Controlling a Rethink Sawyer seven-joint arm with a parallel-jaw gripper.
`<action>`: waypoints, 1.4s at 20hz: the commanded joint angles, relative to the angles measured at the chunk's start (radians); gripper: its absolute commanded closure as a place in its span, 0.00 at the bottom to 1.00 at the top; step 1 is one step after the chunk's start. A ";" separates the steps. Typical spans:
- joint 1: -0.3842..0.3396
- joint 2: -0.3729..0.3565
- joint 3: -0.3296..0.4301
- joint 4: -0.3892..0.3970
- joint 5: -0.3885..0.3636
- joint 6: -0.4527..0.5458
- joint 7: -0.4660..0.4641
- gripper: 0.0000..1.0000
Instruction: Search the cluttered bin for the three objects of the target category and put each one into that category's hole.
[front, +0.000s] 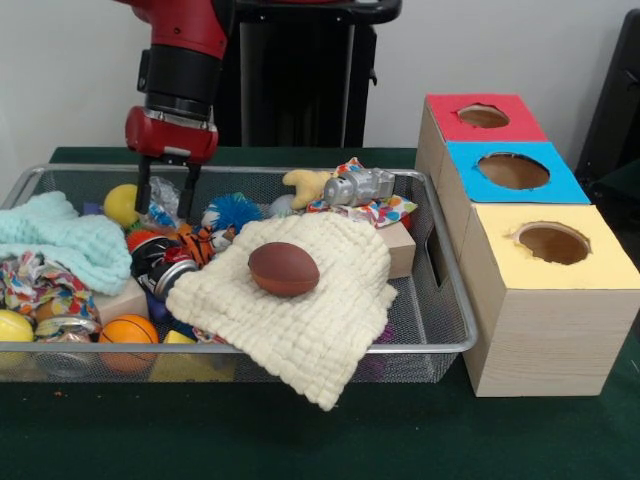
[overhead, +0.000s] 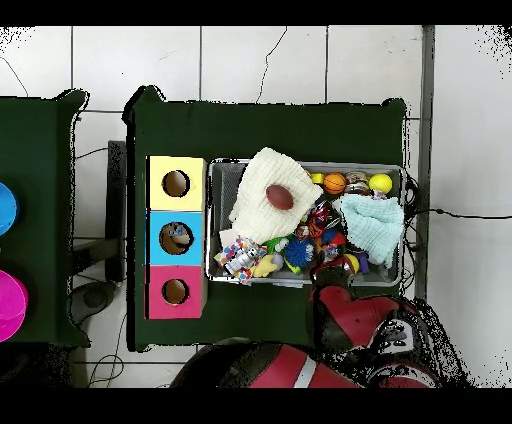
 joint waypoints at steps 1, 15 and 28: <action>-0.043 0.004 0.130 -0.022 -0.046 0.085 0.146 0.00; -0.380 -0.185 0.543 0.077 -0.088 0.464 0.045 0.00; -0.497 -0.227 0.713 0.126 -0.039 0.594 -0.004 0.00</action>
